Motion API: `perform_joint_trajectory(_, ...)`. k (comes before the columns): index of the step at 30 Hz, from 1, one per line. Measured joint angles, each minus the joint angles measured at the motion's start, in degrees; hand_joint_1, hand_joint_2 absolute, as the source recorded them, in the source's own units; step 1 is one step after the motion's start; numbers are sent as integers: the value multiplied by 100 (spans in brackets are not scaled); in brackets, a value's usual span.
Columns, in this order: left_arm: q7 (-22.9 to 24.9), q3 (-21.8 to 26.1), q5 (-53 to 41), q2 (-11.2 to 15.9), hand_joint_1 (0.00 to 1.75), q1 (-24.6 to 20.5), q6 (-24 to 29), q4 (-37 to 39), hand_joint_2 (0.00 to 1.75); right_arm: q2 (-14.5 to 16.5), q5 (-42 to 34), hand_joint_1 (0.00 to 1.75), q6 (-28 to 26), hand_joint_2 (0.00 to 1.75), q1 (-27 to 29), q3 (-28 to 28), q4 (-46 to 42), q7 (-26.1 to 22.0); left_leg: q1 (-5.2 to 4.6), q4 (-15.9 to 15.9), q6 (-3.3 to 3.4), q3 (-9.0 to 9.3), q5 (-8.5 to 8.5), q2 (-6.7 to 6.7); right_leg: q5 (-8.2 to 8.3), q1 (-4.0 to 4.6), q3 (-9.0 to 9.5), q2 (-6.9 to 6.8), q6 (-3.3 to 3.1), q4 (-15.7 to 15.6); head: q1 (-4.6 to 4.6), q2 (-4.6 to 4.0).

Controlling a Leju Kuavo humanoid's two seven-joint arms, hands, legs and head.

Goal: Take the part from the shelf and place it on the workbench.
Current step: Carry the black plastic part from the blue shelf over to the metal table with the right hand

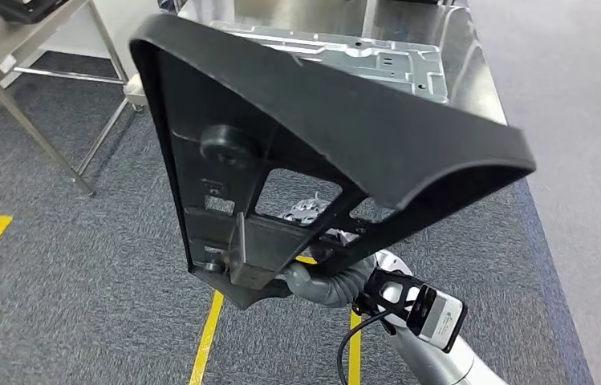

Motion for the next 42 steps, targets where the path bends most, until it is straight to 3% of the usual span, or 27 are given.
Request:
perform_joint_trajectory(2, 3, 0, 0, -1, 0, 18, -1, 0, 0, -13, -4, 173, -17, 175, 8, 0, 11, 1, -12, 1, 17, 6, -12, 113, -267, -40, -379, -134, 43, 715, -1, 0)
perform_joint_trajectory(3, 3, 0, 0, -1, 0, 24, -1, 0, 0, -22, -4, 173, -19, 175, 14, 1, 20, 1, -14, 3, 12, 10, -21, 159, -261, -59, -466, -153, 59, 857, -1, 0)
perform_joint_trajectory(4, 3, 0, 0, -1, 0, 24, -1, 0, 0, -30, -4, 173, -20, 175, 18, 0, 27, 0, -14, 4, 2, 20, -31, 196, -151, -76, -438, -169, 71, 777, -1, 0)
perform_joint_trajectory(6, 3, 9, 0, -3, 0, 14, -23, 0, 0, -38, 7, 173, -33, 175, 16, 1, 32, -5, -13, 6, -34, 57, -58, 247, 238, -97, -63, -224, 67, 32, -1, 0)
perform_joint_trajectory(8, 3, 47, 0, -5, 0, 1, -87, 0, 0, -40, 35, 173, -68, 175, 9, 2, 34, -13, -28, 6, -88, 85, -85, 280, 449, -70, 283, -277, 21, -627, -1, 0)
perform_joint_trajectory(10, 1, 98, 0, -4, 0, -2, -156, 0, 0, -46, 81, 173, -118, 175, 25, 2, 32, -17, -42, -7, -157, 100, -98, 297, 442, -28, 350, -273, -43, -762, -1, 0)
perform_joint_trajectory(13, -16, 176, 0, -3, 0, -1, -202, 0, 0, -46, 170, 173, -134, 175, 113, 2, -21, -20, -28, 73, -253, 104, -190, 264, 460, -49, 402, -235, -157, -836, -1, 0)
perform_joint_trajectory(15, -30, 221, 0, -3, 0, 11, -218, 0, 0, -36, 204, 173, -125, 175, 151, 2, -57, -20, -16, 600, -276, -134, -493, 164, 459, -62, 442, -218, -228, -877, -2, 0)
perform_joint_trajectory(17, -34, 241, 0, 1, 0, 35, -238, 0, 0, -28, 217, 173, -122, 175, 167, 2, -64, -20, -16, 1358, -290, -518, -807, 97, 437, -39, 446, -183, -272, -876, -3, 0)
perform_joint_trajectory(18, -38, 246, 0, 4, 0, 47, -250, 0, 0, -27, 221, 173, -122, 175, 174, 2, -64, -20, -17, 1566, -295, -636, -834, 83, 426, -27, 451, -156, -281, -870, -3, 0)
perform_joint_trajectory(19, -43, 250, 0, 9, 0, 55, -264, 0, 0, -26, 222, 173, -122, 175, 178, 2, -64, -20, -17, 1547, -294, -649, -737, 76, 411, -19, 461, -127, -282, -860, -3, 0)
perform_joint_trajectory(20, -50, 250, 0, 14, 0, 58, -278, 0, 0, -22, 223, 173, -122, 175, 179, 2, -65, -19, -17, 1303, -282, -552, -544, 74, 392, -15, 478, -102, -277, -848, -3, 0)
perform_joint_trajectory(21, -57, 251, 0, 18, 0, 57, -288, 0, 0, -17, 223, 173, -122, 175, 179, 2, -66, -19, -17, 908, -260, -378, -314, 68, 368, -14, 498, -80, -265, -832, -2, 0)
perform_joint_trajectory(23, -66, 251, 0, 31, 0, 47, -299, 0, 0, -2, 225, 173, -122, 175, 180, 1, -68, -19, -40, 244, -200, -72, -76, 46, 325, 2, 518, -50, -221, -798, -2, 0)
perform_joint_trajectory(24, -70, 251, 0, 37, 0, 43, -301, 0, 0, 4, 226, 173, -122, 175, 181, 1, -69, -19, -56, 88, -169, -3, -59, 37, 317, 5, 519, -38, -191, -788, -1, 0)
perform_joint_trajectory(28, -78, 251, 0, 44, 0, 39, -305, -1, 0, 15, 230, 173, -125, 175, 184, -1, -81, -21, -52, -26, -43, 92, -72, 41, 287, -4, 481, -54, -70, -623, -1, 0)
perform_joint_trajectory(30, -83, 252, 0, 43, 0, 31, -308, -2, 0, 16, 229, 173, -125, 175, 178, -1, -92, -21, -34, -60, 5, 156, -78, 49, 68, -31, 237, -105, -8, -161, -1, 0)
perform_joint_trajectory(32, -84, 259, 0, 45, 0, 30, -309, -2, 0, 17, 231, 173, -125, 175, 192, -1, -98, -21, -34, -61, 25, 182, -110, 56, -198, -59, -192, -131, 43, 541, -1, 0)
perform_joint_trajectory(33, -84, 265, 0, 45, 0, 36, -309, -2, 0, 17, 233, 173, -124, 175, 206, -1, -99, -21, -34, -59, 22, 201, -131, 58, -235, -74, -358, -139, 55, 761, -1, 0)
perform_joint_trajectory(34, -84, 272, 0, 45, 0, 41, -309, -2, 0, 17, 234, 173, -123, 175, 216, -1, -99, -21, -32, -58, 14, 231, -161, 58, -156, -85, -427, -149, 58, 780, -1, 0)
perform_joint_trajectory(35, -84, 279, 0, 45, 0, 44, -310, -2, 0, 17, 236, 173, -123, 175, 220, -2, -99, -21, -29, -58, 2, 274, -193, 57, 24, -93, -385, -161, 55, 595, -1, 0)
perform_joint_trajectory(37, -84, 289, 0, 44, 0, 46, -313, -2, 0, 19, 238, 173, -121, 175, 221, -3, -104, -21, -25, -62, -39, 379, -272, 56, 494, -90, -103, -199, 26, -139, -1, 0)
perform_joint_trajectory(39, -85, 297, 0, 43, 0, 39, -315, -2, 0, 20, 244, 173, -114, 175, 221, -5, -110, -21, -31, -71, -101, 425, -336, 64, 625, -47, 80, -241, -41, -646, 2, 0)
perform_joint_trajectory(42, -103, 309, 0, 44, 0, 37, -332, -2, 0, 28, 281, 173, -103, 175, 249, -12, -119, -21, -35, -27, -215, 472, -366, 88, 558, -22, 155, -221, -179, -757, 2, 0)
